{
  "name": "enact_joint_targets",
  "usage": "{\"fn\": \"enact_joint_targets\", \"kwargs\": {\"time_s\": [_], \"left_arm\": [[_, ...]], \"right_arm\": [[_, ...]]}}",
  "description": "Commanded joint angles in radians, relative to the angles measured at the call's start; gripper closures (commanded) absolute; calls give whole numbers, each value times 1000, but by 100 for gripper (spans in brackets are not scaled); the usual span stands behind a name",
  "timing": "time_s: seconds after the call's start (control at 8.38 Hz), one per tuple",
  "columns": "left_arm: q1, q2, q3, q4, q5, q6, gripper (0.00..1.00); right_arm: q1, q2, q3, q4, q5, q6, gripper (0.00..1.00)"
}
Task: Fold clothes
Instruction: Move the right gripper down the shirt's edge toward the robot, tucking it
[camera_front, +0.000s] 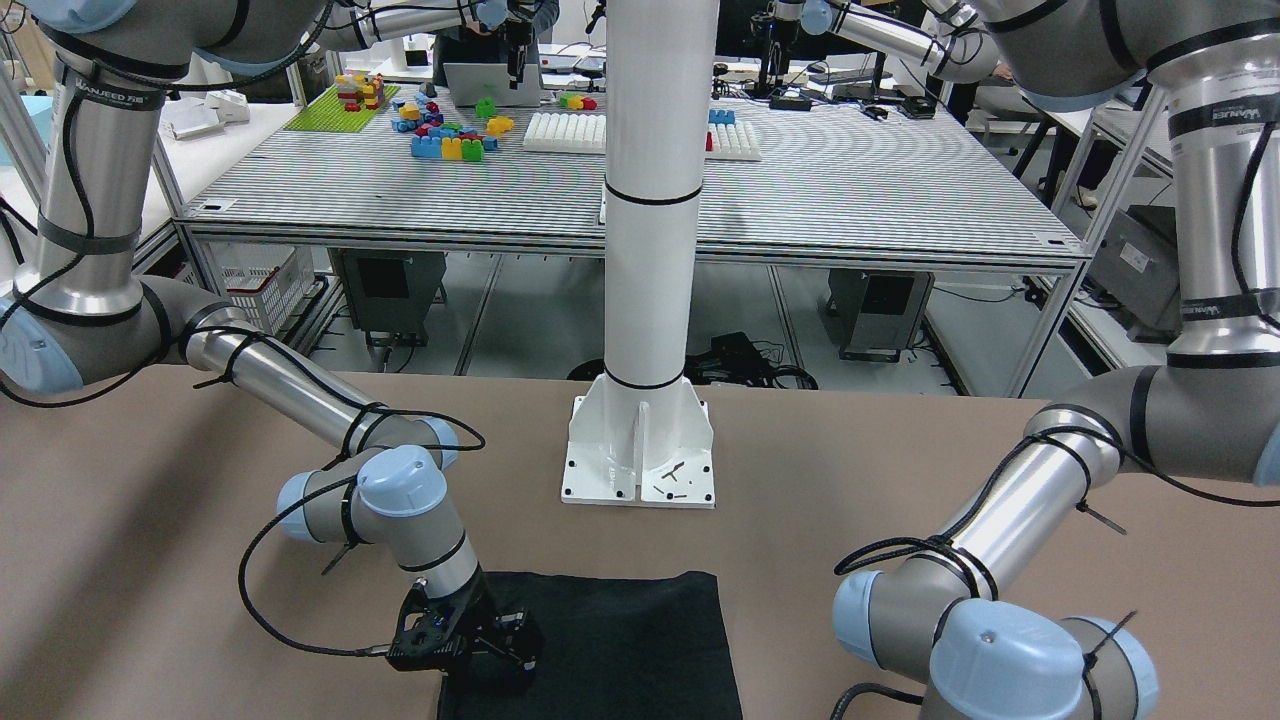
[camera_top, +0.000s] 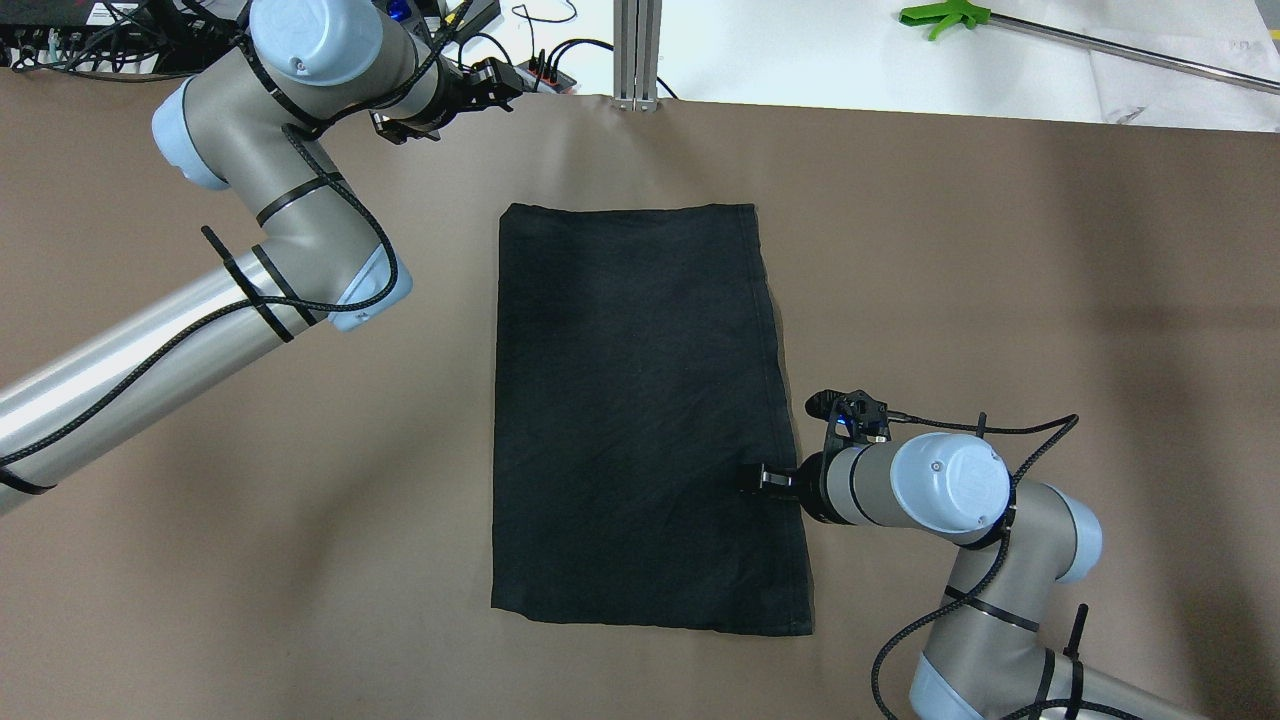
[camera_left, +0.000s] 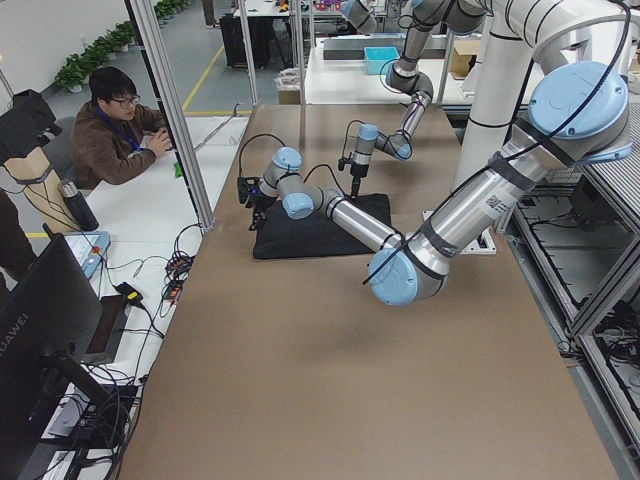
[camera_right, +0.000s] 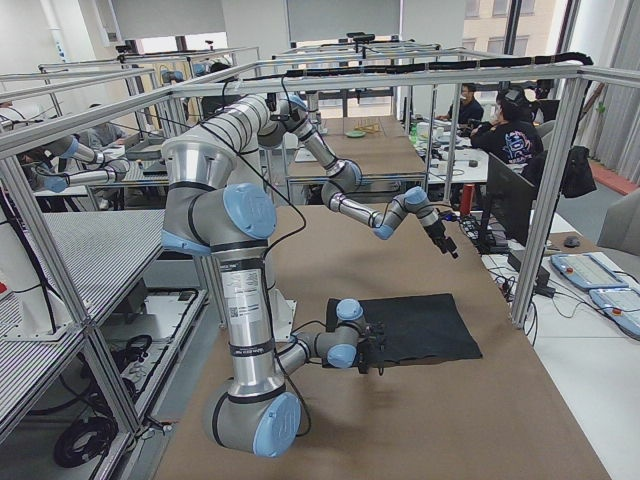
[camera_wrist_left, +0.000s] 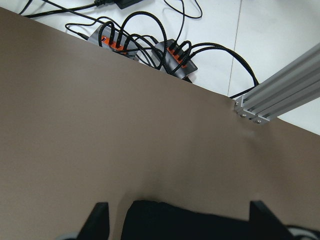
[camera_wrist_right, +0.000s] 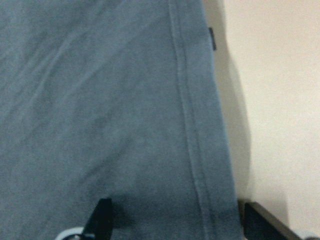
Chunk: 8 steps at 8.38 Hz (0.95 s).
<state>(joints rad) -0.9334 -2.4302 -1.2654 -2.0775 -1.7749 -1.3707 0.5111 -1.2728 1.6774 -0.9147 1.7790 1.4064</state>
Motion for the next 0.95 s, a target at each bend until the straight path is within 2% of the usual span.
{"fn": "enact_joint_targets", "kwargs": {"time_s": [0.0, 0.36, 0.6, 0.84], "left_arm": [[4, 0, 1, 0, 6, -1, 0], [4, 3, 0, -1, 6, -1, 0], [4, 6, -2, -1, 8, -1, 0], [4, 10, -3, -1, 8, -1, 0]], "right_arm": [[18, -6, 80, -10, 11, 25, 6], [24, -54, 168, -15, 33, 34, 6], [15, -56, 179, 0, 28, 260, 6], [-8, -68, 177, 0, 4, 296, 6]]}}
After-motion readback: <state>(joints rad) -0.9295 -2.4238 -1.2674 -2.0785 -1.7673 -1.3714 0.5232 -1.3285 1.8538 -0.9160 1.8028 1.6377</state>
